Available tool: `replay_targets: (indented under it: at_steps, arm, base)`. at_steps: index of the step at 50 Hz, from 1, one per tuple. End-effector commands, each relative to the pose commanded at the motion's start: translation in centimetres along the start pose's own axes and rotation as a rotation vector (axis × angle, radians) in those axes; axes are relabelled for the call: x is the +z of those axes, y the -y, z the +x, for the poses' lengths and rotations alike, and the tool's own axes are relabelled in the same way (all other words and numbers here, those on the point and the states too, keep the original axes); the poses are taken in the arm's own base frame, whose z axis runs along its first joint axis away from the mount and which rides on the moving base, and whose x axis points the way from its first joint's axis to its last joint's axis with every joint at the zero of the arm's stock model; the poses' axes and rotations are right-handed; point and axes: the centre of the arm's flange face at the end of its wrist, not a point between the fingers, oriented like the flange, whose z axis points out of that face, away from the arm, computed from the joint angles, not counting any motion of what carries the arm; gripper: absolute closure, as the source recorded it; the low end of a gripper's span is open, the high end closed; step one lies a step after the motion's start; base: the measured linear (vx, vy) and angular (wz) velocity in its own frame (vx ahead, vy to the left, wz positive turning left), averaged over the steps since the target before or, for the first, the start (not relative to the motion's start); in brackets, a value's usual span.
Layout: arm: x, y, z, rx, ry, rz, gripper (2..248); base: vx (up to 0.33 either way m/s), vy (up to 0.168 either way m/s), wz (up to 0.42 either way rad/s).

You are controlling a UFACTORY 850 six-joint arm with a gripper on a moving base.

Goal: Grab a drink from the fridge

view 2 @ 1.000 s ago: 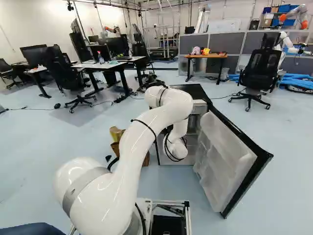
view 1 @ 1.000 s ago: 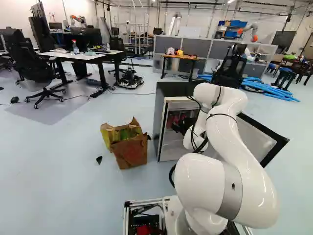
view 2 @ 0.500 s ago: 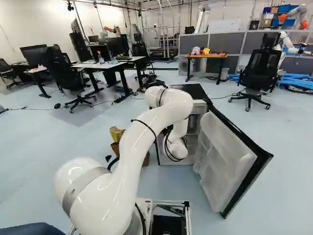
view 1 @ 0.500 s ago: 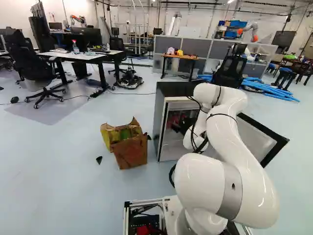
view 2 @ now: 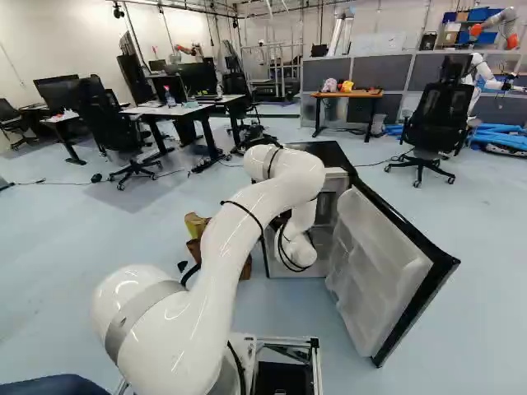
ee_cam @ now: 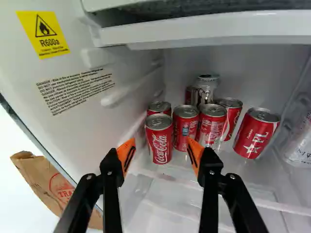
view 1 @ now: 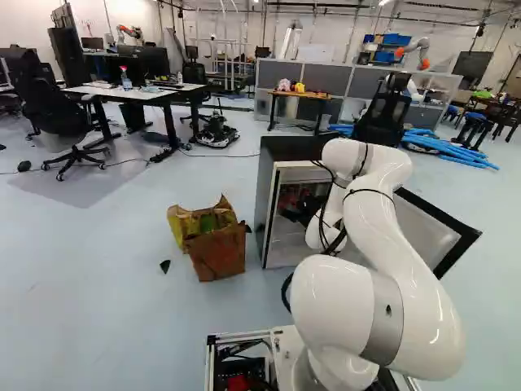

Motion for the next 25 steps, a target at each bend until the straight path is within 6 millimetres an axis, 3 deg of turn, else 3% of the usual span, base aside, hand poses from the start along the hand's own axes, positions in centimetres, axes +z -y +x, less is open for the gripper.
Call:
replay_targets:
  at_steps: [25]
  arm:
    - [-0.01, 0.36, 0.00, -0.007, 0.000, 0.041, 88]
  base:
    - [0.000, 0.000, 0.000]
